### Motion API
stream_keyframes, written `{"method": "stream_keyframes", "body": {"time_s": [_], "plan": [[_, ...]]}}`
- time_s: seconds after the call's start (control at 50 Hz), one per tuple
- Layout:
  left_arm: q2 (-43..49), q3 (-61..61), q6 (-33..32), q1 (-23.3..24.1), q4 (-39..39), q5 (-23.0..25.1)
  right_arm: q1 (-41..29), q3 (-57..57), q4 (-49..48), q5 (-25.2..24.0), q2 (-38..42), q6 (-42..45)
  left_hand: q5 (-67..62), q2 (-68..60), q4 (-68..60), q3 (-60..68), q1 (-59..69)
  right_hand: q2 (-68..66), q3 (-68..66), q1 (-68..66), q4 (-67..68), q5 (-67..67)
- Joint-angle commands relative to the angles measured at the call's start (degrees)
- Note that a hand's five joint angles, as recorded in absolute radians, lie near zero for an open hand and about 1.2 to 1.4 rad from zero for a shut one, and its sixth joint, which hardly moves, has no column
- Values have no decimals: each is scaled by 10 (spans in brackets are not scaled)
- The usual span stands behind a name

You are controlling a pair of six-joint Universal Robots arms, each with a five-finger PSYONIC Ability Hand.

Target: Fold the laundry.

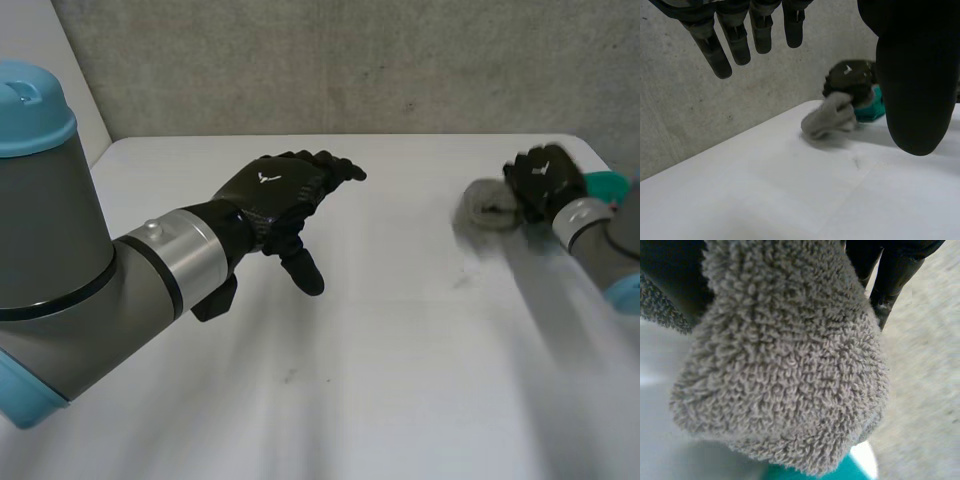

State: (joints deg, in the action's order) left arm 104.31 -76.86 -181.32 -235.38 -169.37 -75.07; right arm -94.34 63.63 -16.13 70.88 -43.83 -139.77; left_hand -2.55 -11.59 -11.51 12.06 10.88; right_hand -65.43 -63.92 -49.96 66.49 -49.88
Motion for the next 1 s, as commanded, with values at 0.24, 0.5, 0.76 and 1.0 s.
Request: {"method": "stream_keyframes", "body": {"time_s": [0.24,0.5,0.76,1.0], "plan": [[0,-2,0,2,-2,0,120,-450,30,-83,173,-128,-4,-13,-14,8,20,-146,-161,-300,135,-201],[3,-6,1,7,-2,-1,179,-422,65,-219,234,-130,-4,-13,-14,8,20,-146,-161,-300,135,-201],[9,-6,4,7,-3,-1,223,-356,58,-261,218,-125,-5,-15,-16,10,22,-146,-161,-300,135,-201],[8,-6,10,7,-3,0,242,-324,67,-296,203,-123,-7,-17,-17,12,24,-146,-161,-300,135,-201]]}}
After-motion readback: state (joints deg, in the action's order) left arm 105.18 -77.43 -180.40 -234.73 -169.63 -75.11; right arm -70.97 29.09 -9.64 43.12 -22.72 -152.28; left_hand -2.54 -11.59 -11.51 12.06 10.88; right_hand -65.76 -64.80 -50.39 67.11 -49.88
